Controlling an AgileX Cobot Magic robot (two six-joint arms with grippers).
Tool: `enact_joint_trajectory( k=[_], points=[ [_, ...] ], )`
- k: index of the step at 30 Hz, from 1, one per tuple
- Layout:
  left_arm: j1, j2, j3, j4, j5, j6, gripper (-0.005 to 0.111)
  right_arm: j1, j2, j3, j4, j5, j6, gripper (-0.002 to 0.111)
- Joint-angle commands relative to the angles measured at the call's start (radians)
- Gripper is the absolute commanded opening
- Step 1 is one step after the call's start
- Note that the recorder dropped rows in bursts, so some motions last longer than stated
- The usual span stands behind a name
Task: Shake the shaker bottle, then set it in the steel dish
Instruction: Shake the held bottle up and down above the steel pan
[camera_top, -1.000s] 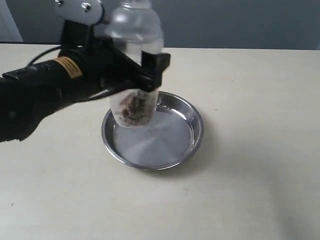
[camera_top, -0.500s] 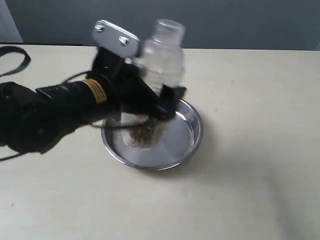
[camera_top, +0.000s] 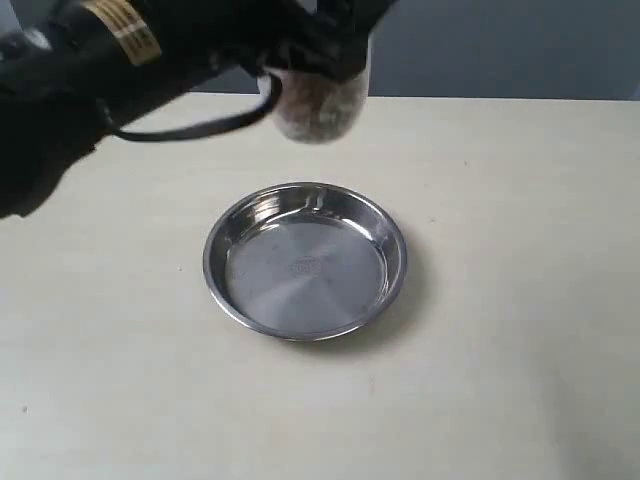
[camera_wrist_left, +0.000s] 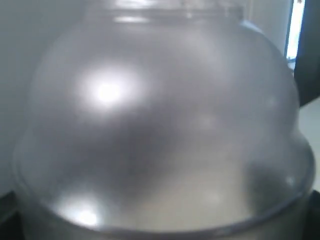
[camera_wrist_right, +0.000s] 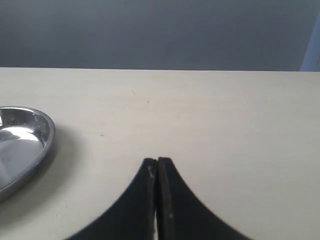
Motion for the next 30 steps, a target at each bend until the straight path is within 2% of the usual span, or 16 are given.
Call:
enact_joint_trajectory(
  k=[1,3,6,7,9,11,12,15,18,19,21,23,24,26,29,30],
  points=[
    [0.047,0.151,0.091,-0.190,0.147,-0.032,0.000,0.004,-0.004,0.001,-0.001,-0.012,0.000,-0.001],
    [0.019,0.143,0.092,-0.094,0.058,-0.087,0.000,0.004,-0.004,0.001,-0.001,-0.012,0.000,-0.001],
    [-0.024,0.035,0.019,0.129,-0.197,-0.078,0.000,0.004,-0.004,0.001,-0.001,-0.012,0.000,-0.001],
    [-0.024,-0.005,-0.020,0.171,-0.189,-0.046,0.000,0.004,-0.004,0.001,-0.001,-0.012,0.000,-0.001],
    [-0.021,-0.034,-0.054,0.137,0.020,-0.010,0.000,0.004,-0.004,0.001,-0.001,-0.012,0.000,-0.001],
    [0.007,0.038,-0.009,0.045,0.189,-0.013,0.000,0.004,-0.004,0.001,-0.001,-0.012,0.000,-0.001],
    [0.012,0.087,0.025,0.013,0.204,-0.026,0.000,0.004,-0.004,0.001,-0.001,-0.012,0.000,-0.001],
    [-0.014,0.183,0.104,0.000,0.076,-0.086,0.000,0.004,-0.004,0.001,-0.001,-0.012,0.000,-0.001],
    [-0.054,0.089,0.055,0.099,-0.154,-0.080,0.000,0.004,-0.004,0.001,-0.001,-0.012,0.000,-0.001],
    [-0.064,0.044,0.023,0.114,-0.150,-0.079,0.000,0.002,-0.004,0.001,-0.001,-0.012,0.000,-0.001],
    [-0.066,0.005,-0.001,0.115,-0.024,-0.052,0.000,0.002,-0.004,0.001,-0.001,-0.012,0.000,-0.001],
    [-0.040,0.071,0.040,0.034,0.120,-0.022,0.000,0.002,-0.004,0.001,-0.001,-0.012,0.000,-0.001],
    [-0.023,0.113,0.069,-0.025,0.145,-0.027,0.000,0.002,-0.004,0.001,-0.001,-0.012,0.000,-0.001],
    [-0.013,0.160,0.089,-0.073,0.110,-0.070,0.000,0.002,-0.004,0.001,-0.001,-0.012,0.000,-0.001],
    [-0.050,0.060,0.031,0.071,-0.138,-0.063,0.000,0.002,-0.004,0.001,-0.001,-0.012,0.000,-0.001],
    [-0.060,0.023,0.000,0.112,-0.170,-0.061,0.000,0.002,-0.004,0.001,-0.001,-0.012,0.000,-0.001]
  ],
)
